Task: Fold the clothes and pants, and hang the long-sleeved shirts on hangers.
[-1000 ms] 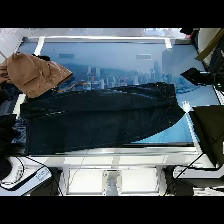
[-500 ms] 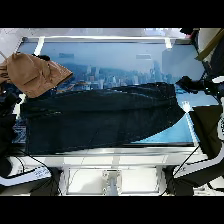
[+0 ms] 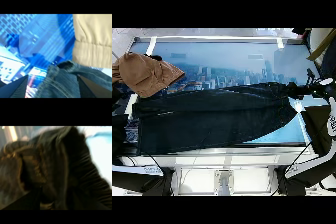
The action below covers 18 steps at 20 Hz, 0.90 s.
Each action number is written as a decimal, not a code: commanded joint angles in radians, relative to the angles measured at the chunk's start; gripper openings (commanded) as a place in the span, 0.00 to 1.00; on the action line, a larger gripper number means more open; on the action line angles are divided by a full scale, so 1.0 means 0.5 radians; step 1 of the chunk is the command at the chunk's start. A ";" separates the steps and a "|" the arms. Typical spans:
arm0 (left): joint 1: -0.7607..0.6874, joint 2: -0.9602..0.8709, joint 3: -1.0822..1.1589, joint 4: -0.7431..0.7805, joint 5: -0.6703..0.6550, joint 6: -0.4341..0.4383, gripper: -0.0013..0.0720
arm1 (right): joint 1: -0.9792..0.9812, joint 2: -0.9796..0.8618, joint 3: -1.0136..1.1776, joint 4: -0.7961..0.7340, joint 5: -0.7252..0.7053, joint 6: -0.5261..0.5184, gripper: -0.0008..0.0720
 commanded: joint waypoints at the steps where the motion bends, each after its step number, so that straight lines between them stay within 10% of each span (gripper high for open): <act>1: 0.037 -0.227 0.240 0.002 -0.299 0.271 0.94 | 0.056 -0.002 0.001 0.117 0.130 0.070 0.58; 6: 0.032 -0.533 0.441 -0.354 -0.557 0.908 0.92 | 0.204 -0.002 0.001 0.180 0.126 0.137 0.58; 18: -0.029 -0.696 0.674 -0.469 -0.849 1.273 0.85 | 0.362 -0.002 0.001 0.181 0.123 0.190 0.58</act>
